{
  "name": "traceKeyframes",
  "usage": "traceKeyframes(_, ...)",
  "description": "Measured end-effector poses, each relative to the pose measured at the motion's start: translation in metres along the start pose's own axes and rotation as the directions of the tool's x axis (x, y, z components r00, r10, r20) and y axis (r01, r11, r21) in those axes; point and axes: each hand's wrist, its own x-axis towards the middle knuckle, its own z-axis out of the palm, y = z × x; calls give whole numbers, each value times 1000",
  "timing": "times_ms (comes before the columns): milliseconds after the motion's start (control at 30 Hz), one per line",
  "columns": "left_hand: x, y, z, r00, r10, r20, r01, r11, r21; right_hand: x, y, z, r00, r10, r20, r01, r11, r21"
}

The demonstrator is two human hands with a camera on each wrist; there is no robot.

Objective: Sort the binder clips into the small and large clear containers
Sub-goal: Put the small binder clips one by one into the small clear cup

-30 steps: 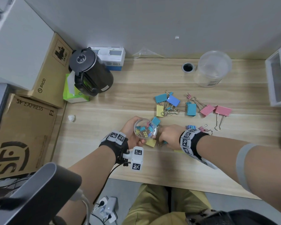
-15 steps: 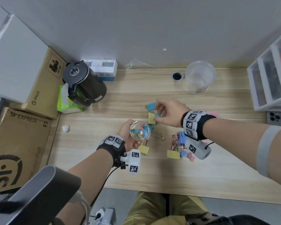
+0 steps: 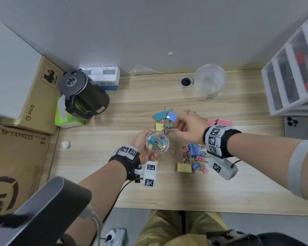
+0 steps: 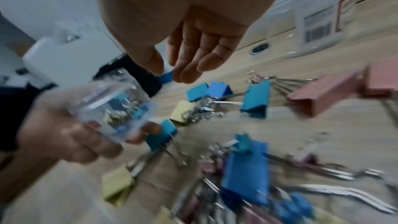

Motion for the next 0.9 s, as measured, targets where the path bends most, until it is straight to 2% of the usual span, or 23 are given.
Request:
traceKeyframes(100, 2, -2, -2, 1000, -18, 17, 18, 1000, 11, -14, 17, 5, 968, 4, 251, 65, 962, -266)
traceKeyframes(200, 2, -4, 0, 999, -18, 28, 18, 1000, 6, -26, 21, 21, 863, 6, 505, 260, 852, -455)
traceKeyframes(300, 3, -5, 2, 1000, -19, 18, 19, 1000, 13, -32, 22, 35, 767, -6, 642, 437, 739, -514)
traceKeyframes(400, 4, -6, 1, 1000, -17, 13, 17, 1000, 14, -30, 24, 46, 752, -34, 659, 506, 671, -542)
traceKeyframes(533, 4, -7, -1, 999, -29, 18, 29, 1000, 6, -28, 26, 50, 773, -73, 630, 484, 709, -512)
traceKeyframes(700, 6, -8, -7, 999, -32, -8, 32, 999, 14, -19, 24, 43, 809, -123, 575, 413, 815, -407)
traceKeyframes(900, 7, -2, -7, 1000, -25, -8, 25, 1000, -5, -5, 26, 19, 830, -101, 548, 230, 958, -173)
